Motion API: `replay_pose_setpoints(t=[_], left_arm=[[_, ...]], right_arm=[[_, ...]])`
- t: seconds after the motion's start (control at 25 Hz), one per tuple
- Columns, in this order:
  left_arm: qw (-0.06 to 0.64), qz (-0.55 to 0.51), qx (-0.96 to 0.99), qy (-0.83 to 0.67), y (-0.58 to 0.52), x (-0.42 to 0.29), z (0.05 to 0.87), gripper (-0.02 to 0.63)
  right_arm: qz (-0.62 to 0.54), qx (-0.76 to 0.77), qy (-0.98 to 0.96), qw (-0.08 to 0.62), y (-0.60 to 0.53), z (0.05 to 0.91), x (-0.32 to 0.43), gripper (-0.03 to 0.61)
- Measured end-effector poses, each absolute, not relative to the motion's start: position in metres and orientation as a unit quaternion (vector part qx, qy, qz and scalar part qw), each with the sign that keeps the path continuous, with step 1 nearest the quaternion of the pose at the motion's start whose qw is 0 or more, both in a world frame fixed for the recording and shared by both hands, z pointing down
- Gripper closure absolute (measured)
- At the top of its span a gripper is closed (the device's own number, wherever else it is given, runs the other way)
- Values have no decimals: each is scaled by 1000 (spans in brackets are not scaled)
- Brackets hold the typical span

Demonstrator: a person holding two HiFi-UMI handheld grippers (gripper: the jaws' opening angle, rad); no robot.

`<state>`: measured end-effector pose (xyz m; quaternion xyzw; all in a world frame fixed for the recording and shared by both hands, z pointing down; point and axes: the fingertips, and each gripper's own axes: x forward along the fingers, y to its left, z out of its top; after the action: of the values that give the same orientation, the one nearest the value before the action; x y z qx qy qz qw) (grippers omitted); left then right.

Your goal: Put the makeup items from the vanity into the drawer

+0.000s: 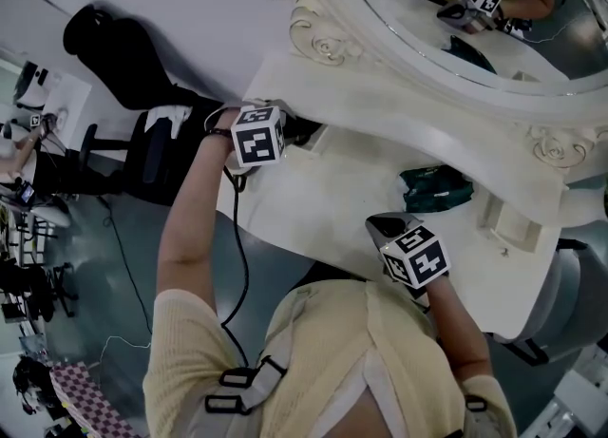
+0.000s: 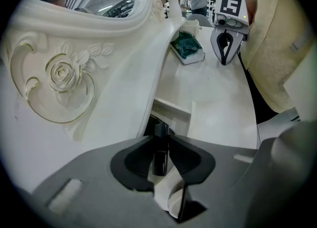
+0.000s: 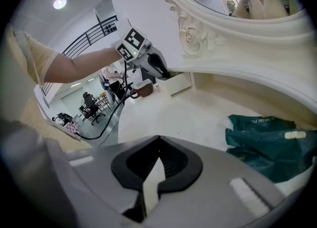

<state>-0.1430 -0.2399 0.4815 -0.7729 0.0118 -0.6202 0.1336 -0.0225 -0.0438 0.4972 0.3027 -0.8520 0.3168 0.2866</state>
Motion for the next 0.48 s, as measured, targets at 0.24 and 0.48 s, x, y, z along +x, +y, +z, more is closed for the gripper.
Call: replay_pose_setpoints(t=[0.24, 0.48], left_arm=[[120, -632, -766, 5, -245, -149, 487, 514], [111, -624, -774, 10, -246, -148, 486, 508]], right_arm=[[320, 306, -850, 286, -45, 498, -22, 577], [323, 309, -848, 285, -46, 498, -22, 577]])
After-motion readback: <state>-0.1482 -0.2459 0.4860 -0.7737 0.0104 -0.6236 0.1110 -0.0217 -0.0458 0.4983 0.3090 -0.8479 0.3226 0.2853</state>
